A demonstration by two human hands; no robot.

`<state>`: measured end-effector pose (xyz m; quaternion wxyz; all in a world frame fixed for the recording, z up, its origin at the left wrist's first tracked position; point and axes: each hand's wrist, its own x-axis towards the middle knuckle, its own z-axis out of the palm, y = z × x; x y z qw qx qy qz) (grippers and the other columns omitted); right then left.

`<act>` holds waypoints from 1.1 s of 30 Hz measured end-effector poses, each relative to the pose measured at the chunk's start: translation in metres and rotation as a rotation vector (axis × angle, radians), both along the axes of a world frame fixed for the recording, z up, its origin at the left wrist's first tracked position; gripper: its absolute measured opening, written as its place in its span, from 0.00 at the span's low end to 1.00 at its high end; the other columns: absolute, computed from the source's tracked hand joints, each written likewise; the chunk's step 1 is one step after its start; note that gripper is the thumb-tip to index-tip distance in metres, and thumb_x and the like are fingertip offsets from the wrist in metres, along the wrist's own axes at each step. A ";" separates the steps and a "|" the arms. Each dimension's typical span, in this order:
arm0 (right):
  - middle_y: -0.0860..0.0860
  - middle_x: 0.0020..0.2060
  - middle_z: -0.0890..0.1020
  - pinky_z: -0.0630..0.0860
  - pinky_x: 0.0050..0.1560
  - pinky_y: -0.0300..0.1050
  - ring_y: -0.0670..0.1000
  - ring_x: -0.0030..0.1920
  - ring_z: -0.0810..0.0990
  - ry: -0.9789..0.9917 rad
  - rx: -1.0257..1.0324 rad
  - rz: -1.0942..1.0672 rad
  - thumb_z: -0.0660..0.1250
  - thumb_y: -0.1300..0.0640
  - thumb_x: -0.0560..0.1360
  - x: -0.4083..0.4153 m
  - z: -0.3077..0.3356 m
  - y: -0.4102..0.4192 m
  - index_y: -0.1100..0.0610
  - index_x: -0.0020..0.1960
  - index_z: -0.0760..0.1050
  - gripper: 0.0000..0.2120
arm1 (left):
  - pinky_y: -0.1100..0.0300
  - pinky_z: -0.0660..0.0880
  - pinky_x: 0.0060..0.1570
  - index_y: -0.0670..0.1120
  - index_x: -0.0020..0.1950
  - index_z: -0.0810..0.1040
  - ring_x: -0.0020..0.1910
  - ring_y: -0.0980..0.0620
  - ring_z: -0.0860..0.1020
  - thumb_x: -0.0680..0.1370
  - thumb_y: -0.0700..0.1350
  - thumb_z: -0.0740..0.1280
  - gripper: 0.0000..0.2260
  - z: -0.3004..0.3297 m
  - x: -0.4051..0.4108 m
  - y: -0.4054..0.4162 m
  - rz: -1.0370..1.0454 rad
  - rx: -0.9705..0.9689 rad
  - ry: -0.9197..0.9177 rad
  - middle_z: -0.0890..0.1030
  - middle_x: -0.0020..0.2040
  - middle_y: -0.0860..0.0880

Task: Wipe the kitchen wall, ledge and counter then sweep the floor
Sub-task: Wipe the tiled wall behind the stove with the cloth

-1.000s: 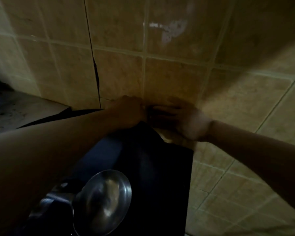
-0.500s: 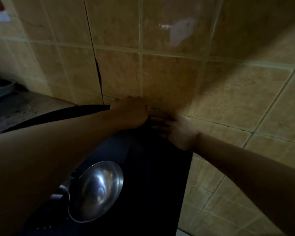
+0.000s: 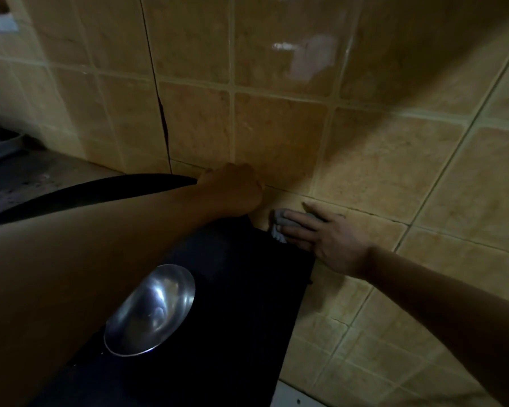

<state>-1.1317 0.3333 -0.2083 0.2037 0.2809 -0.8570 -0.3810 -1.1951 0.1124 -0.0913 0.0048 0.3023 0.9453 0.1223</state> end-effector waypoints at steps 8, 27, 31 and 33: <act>0.51 0.63 0.77 0.47 0.73 0.49 0.52 0.73 0.61 -0.027 -0.195 0.011 0.45 0.57 0.81 0.023 0.018 0.010 0.55 0.61 0.78 0.24 | 0.53 0.66 0.56 0.47 0.57 0.76 0.56 0.46 0.74 0.81 0.48 0.51 0.16 0.005 0.013 0.001 -0.028 -0.024 -0.006 0.77 0.59 0.46; 0.50 0.69 0.71 0.60 0.66 0.58 0.56 0.70 0.68 0.244 -0.158 -0.052 0.50 0.54 0.78 0.000 0.117 -0.021 0.53 0.70 0.70 0.22 | 0.51 0.65 0.61 0.51 0.64 0.70 0.61 0.45 0.71 0.80 0.47 0.54 0.14 0.030 0.002 -0.011 -0.038 0.081 -0.002 0.74 0.63 0.47; 0.52 0.71 0.68 0.60 0.67 0.59 0.58 0.72 0.64 0.246 -0.176 -0.164 0.51 0.55 0.77 0.004 0.088 -0.026 0.54 0.72 0.67 0.24 | 0.50 0.64 0.63 0.50 0.66 0.68 0.64 0.45 0.70 0.80 0.47 0.54 0.15 0.028 0.004 -0.014 -0.060 0.098 0.011 0.73 0.65 0.48; 0.53 0.73 0.65 0.55 0.69 0.59 0.58 0.74 0.58 0.182 -0.076 -0.192 0.50 0.55 0.77 0.014 0.077 -0.014 0.55 0.75 0.58 0.26 | 0.50 0.64 0.63 0.51 0.67 0.67 0.64 0.46 0.70 0.80 0.47 0.55 0.16 0.029 0.008 -0.017 -0.088 0.104 0.008 0.73 0.65 0.48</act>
